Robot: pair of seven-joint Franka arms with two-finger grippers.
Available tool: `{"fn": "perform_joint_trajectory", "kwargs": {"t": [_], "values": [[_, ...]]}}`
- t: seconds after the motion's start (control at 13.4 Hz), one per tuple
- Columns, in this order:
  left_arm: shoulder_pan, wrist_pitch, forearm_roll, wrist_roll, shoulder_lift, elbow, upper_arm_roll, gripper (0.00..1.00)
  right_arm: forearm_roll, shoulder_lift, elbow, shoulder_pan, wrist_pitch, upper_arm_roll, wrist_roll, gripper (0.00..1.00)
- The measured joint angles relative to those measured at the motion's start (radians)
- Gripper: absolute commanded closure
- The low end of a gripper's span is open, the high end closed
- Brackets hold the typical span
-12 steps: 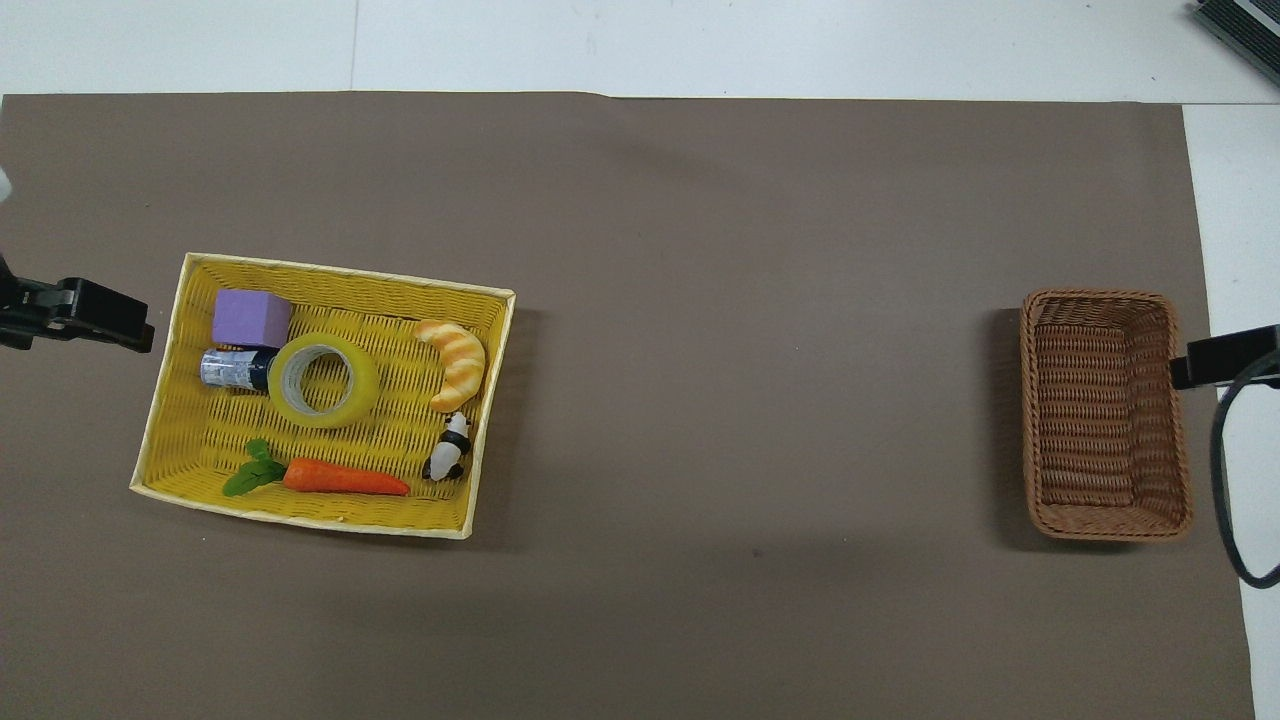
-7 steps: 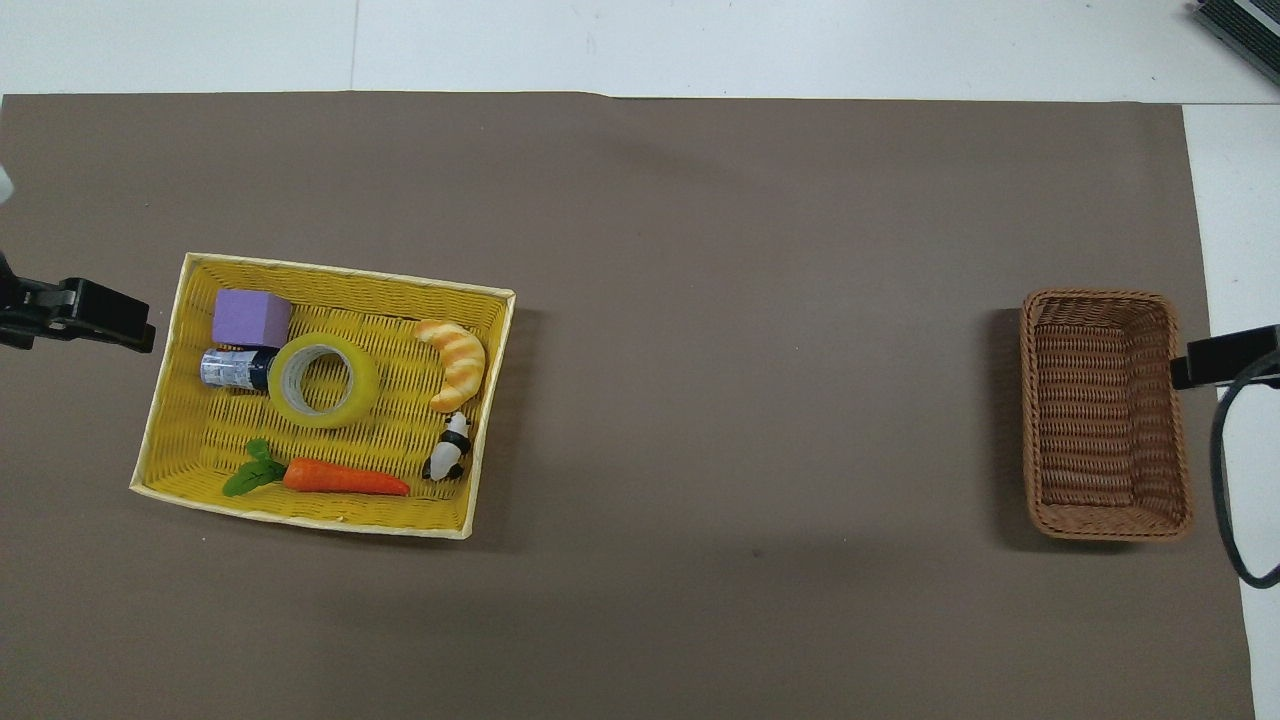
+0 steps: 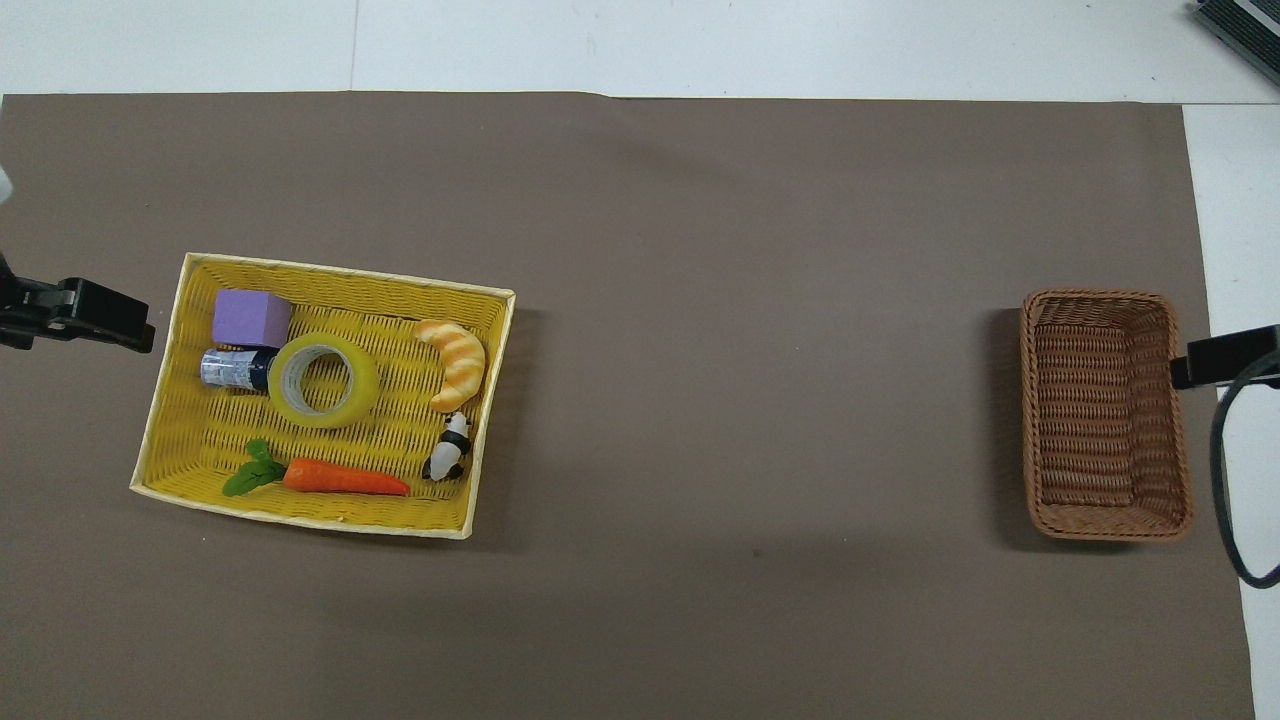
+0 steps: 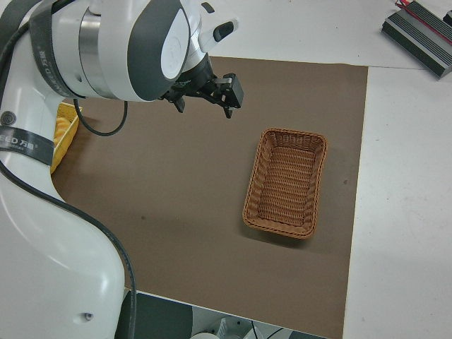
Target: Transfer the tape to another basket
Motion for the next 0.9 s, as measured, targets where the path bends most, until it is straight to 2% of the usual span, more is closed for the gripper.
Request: {"fn": "perform_joint_trajectory", "kwargs": {"t": [0.9], "values": [[-0.001,0.000,0.000,-0.015,0.000,0.000,-0.004,0.00,0.000,0.000,0.000,0.000,0.000,0.000,0.000,0.00]]}}
